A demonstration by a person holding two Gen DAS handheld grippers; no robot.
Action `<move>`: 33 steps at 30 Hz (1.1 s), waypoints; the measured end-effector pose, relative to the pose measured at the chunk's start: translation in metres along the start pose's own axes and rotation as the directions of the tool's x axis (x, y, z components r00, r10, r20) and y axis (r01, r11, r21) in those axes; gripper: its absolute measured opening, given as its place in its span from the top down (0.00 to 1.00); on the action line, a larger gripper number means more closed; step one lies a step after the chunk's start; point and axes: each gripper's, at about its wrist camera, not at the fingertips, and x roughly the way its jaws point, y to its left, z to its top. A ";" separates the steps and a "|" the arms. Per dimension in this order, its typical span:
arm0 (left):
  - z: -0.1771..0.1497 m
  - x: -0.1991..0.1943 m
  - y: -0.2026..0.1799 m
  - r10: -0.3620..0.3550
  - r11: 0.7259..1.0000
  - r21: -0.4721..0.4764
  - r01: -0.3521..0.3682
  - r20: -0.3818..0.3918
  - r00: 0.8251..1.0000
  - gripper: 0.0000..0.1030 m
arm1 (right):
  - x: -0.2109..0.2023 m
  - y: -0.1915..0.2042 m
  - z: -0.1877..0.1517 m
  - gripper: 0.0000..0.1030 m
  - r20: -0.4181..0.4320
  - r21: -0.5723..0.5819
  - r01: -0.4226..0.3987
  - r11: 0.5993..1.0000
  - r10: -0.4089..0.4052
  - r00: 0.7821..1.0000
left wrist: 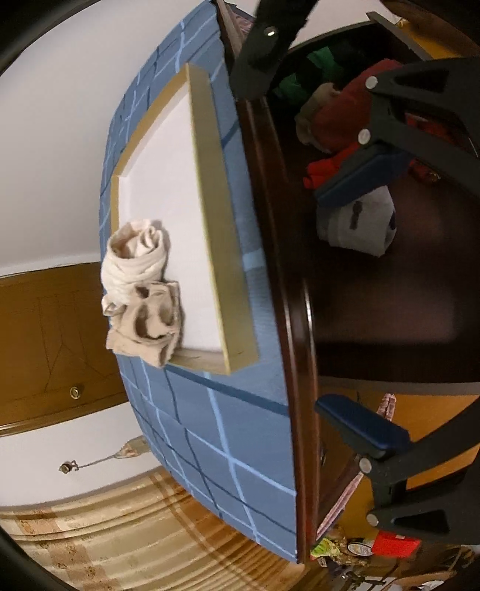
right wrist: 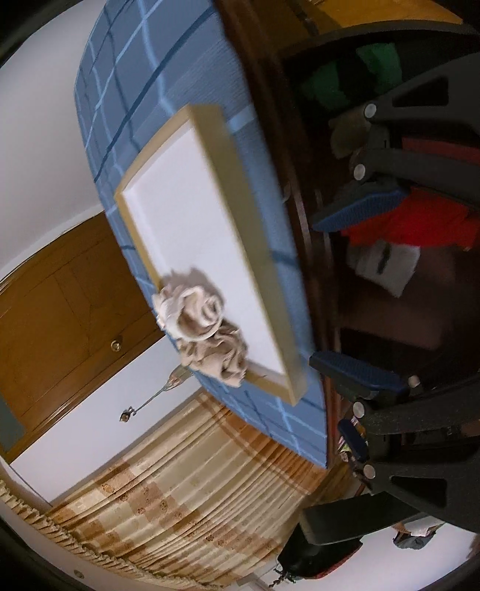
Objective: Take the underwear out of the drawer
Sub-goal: 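Withdraw both tools from the tray back toward the open drawer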
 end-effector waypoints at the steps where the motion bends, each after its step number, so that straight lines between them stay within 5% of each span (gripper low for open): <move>1: -0.002 0.000 -0.002 0.008 1.000 0.005 -0.008 0.000 1.000 0.00 | -0.001 -0.002 -0.003 0.32 -0.004 0.002 0.003 1.000 -0.003 1.000; 33: -0.060 0.006 -0.018 -0.009 1.000 -0.009 0.008 -0.052 0.999 0.01 | -0.010 -0.025 -0.067 0.33 -0.075 -0.015 0.092 0.996 -0.093 0.993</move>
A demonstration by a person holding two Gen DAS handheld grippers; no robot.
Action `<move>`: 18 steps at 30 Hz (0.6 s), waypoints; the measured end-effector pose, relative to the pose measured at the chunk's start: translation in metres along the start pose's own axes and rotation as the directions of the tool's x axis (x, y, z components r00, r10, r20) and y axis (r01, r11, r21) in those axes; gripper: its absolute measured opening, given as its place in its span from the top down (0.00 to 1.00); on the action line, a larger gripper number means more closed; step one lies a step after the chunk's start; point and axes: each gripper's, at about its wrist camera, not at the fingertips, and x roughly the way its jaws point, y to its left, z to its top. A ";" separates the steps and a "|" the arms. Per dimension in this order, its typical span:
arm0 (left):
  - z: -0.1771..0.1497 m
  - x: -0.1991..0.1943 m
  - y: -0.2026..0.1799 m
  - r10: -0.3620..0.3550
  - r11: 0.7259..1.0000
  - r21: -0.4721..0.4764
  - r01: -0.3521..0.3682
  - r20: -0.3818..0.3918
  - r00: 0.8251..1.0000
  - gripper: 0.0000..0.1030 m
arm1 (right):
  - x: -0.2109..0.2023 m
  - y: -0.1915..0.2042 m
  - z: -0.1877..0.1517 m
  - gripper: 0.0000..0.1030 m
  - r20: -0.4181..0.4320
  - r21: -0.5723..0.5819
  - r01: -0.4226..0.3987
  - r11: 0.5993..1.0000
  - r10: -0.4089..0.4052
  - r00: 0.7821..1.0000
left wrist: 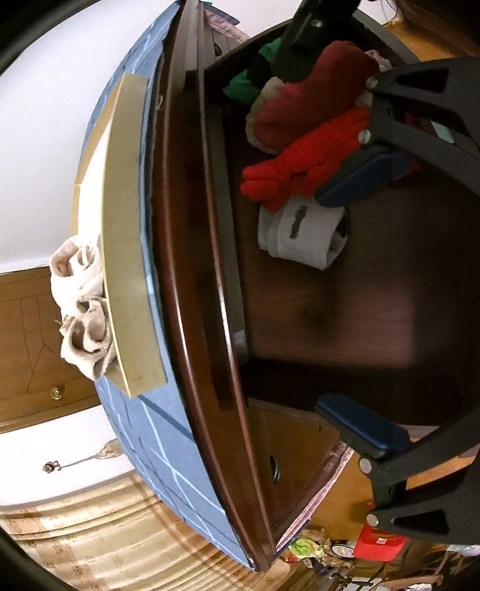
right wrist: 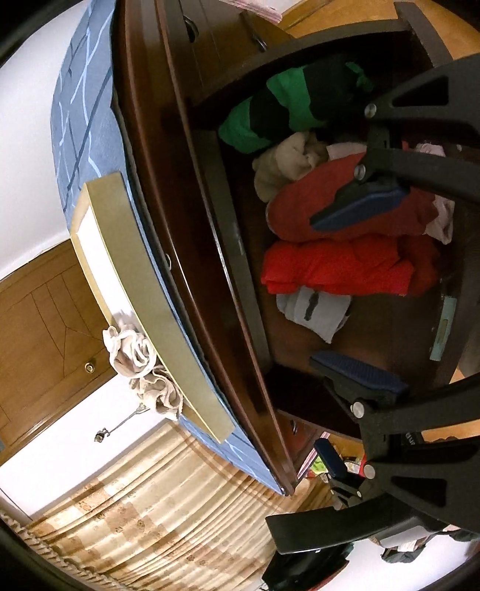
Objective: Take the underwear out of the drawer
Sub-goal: 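Withdraw both tools from the tray back toward the open drawer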
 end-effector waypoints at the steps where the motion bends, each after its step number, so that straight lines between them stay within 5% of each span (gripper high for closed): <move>1: 0.000 0.000 0.000 -0.002 1.000 0.001 0.002 -0.001 1.000 0.01 | -0.001 0.001 -0.001 0.33 0.000 -0.004 0.003 1.000 -0.003 1.000; 18: -0.029 -0.001 0.011 -0.038 0.999 -0.031 0.037 -0.045 0.998 0.01 | -0.003 -0.003 -0.018 0.33 -0.032 -0.053 0.067 0.996 -0.069 0.997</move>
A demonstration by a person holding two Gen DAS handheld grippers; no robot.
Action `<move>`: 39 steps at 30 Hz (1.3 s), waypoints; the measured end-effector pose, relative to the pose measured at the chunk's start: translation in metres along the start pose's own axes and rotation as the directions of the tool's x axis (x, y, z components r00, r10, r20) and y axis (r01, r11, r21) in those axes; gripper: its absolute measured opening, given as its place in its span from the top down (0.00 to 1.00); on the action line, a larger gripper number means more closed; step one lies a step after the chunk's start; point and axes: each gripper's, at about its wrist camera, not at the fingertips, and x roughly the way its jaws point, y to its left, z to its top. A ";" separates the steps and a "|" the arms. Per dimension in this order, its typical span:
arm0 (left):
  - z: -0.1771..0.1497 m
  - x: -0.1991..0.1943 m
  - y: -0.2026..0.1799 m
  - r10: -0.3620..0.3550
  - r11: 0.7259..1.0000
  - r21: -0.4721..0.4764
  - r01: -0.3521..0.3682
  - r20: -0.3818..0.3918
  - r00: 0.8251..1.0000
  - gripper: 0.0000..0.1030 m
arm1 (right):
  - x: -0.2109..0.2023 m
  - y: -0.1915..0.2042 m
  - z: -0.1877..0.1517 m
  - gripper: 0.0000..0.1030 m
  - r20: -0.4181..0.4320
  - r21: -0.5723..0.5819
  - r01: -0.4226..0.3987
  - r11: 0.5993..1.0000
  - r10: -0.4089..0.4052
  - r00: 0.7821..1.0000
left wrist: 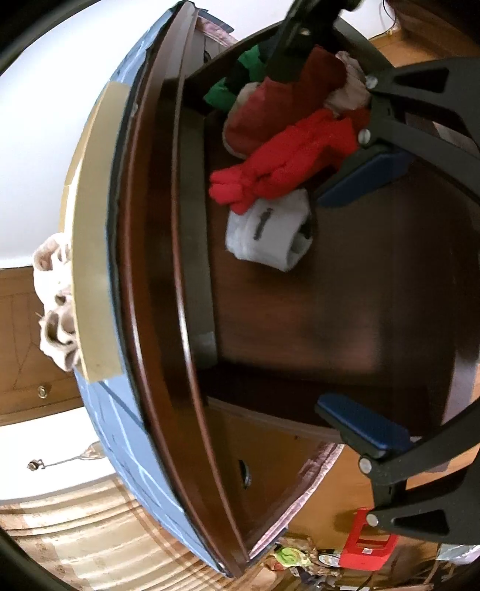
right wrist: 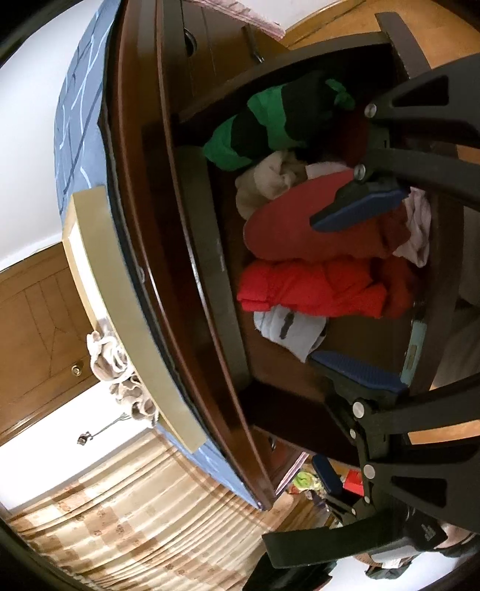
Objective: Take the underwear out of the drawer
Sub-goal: 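Withdraw both tools from the tray back toward the open drawer, then reach both tools down into the drawer toward the grey and red socks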
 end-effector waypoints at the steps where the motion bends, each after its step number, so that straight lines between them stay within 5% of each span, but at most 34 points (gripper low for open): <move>1: -0.002 0.001 0.002 0.000 1.000 -0.003 0.000 -0.006 1.000 0.01 | 0.001 0.000 0.001 0.33 -0.004 -0.001 0.000 1.000 0.000 1.000; 6: -0.004 0.011 0.011 -0.011 0.999 -0.033 0.009 -0.045 0.999 0.01 | 0.020 0.006 0.011 0.47 -0.074 -0.017 -0.048 0.999 0.047 0.996; 10: 0.002 0.016 0.014 -0.051 0.997 -0.053 0.048 -0.067 0.996 0.01 | 0.045 0.008 0.018 0.47 -0.165 0.005 -0.060 0.998 0.060 0.984; 19: 0.019 0.022 0.021 -0.057 0.998 -0.046 0.053 -0.084 0.995 0.01 | 0.102 0.028 0.030 0.47 -0.356 -0.122 0.080 0.989 -0.118 0.927; 23: 0.021 0.028 0.025 -0.045 0.999 -0.027 0.042 -0.114 0.992 0.01 | 0.112 0.037 0.033 0.46 -0.391 -0.164 0.076 0.984 -0.136 0.910; 30: 0.028 0.029 0.029 -0.028 1.000 -0.001 0.028 -0.110 0.994 0.01 | 0.111 0.044 0.034 0.46 -0.385 -0.186 0.050 0.981 -0.119 0.915; 35: 0.031 0.028 0.022 -0.045 0.999 0.013 0.047 -0.110 0.993 0.01 | 0.131 0.041 0.029 0.46 -0.420 -0.259 0.142 0.955 -0.244 0.874; 39: 0.033 0.029 0.020 -0.039 0.999 0.031 0.043 -0.115 0.993 0.01 | 0.138 0.046 0.026 0.44 -0.451 -0.324 0.126 0.938 -0.270 0.851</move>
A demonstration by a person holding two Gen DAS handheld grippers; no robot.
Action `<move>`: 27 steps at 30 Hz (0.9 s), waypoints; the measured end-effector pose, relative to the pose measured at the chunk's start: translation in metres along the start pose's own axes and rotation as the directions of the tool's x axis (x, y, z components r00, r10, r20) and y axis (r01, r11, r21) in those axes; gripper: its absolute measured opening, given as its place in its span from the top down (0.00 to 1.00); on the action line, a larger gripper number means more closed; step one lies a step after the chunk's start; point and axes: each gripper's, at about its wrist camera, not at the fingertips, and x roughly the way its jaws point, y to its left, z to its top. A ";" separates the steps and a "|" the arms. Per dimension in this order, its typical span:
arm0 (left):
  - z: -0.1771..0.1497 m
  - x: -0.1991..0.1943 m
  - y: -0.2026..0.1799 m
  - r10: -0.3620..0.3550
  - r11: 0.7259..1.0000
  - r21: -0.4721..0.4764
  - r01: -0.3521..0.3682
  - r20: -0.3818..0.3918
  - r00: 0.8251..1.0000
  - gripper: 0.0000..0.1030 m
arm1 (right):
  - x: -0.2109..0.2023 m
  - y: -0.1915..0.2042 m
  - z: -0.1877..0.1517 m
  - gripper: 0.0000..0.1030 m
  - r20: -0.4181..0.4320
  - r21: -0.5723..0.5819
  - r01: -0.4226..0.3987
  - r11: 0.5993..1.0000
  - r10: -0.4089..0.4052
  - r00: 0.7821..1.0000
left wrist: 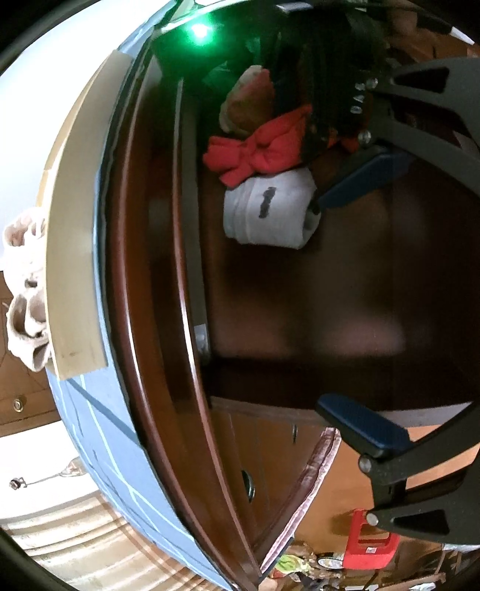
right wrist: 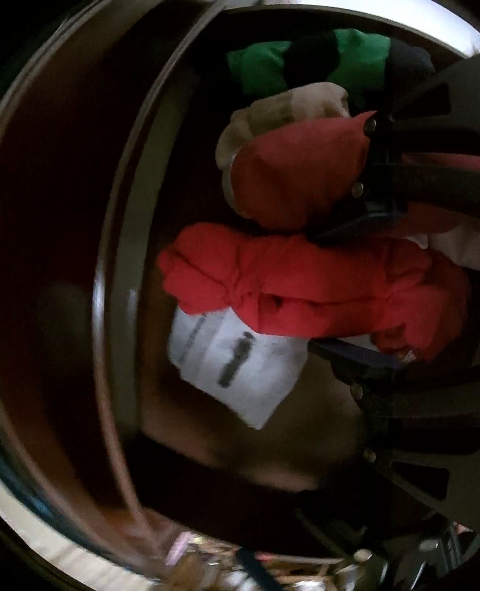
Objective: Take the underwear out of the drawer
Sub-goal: 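Reach both tools down into the drawer toward the grey and red socks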
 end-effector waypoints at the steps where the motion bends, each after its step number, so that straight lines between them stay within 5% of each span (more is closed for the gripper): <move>1: 0.001 0.000 -0.001 -0.001 1.000 0.005 0.001 -0.001 1.000 0.01 | 0.001 0.001 0.002 0.44 -0.009 -0.016 0.003 1.000 -0.003 1.000; 6: 0.005 0.001 -0.012 0.011 0.998 0.069 -0.010 -0.010 1.000 0.01 | -0.002 -0.007 -0.002 0.54 0.002 -0.042 -0.015 0.999 0.015 1.000; 9: 0.010 0.003 -0.019 0.017 0.995 0.102 -0.015 -0.022 1.000 0.01 | -0.013 -0.024 -0.011 0.57 0.073 0.015 -0.095 0.995 0.094 0.993; 12: 0.013 0.008 -0.025 0.003 0.994 0.111 0.002 -0.038 0.999 0.01 | -0.030 -0.041 -0.027 0.58 0.169 0.078 -0.229 0.970 0.213 0.962; 15: 0.018 0.015 -0.032 -0.015 0.995 0.093 0.022 -0.067 0.998 0.01 | -0.048 -0.064 -0.049 0.58 0.304 0.145 -0.367 0.919 0.312 0.900; 18: 0.020 0.022 -0.036 -0.020 0.998 0.052 0.025 -0.096 0.995 0.01 | -0.057 -0.078 -0.062 0.58 0.392 0.169 -0.420 0.892 0.330 0.859; 27: 0.029 0.053 -0.039 -0.063 0.994 -0.098 0.044 -0.202 0.977 0.09 | -0.053 -0.072 -0.067 0.59 0.463 0.123 -0.434 0.893 0.335 0.820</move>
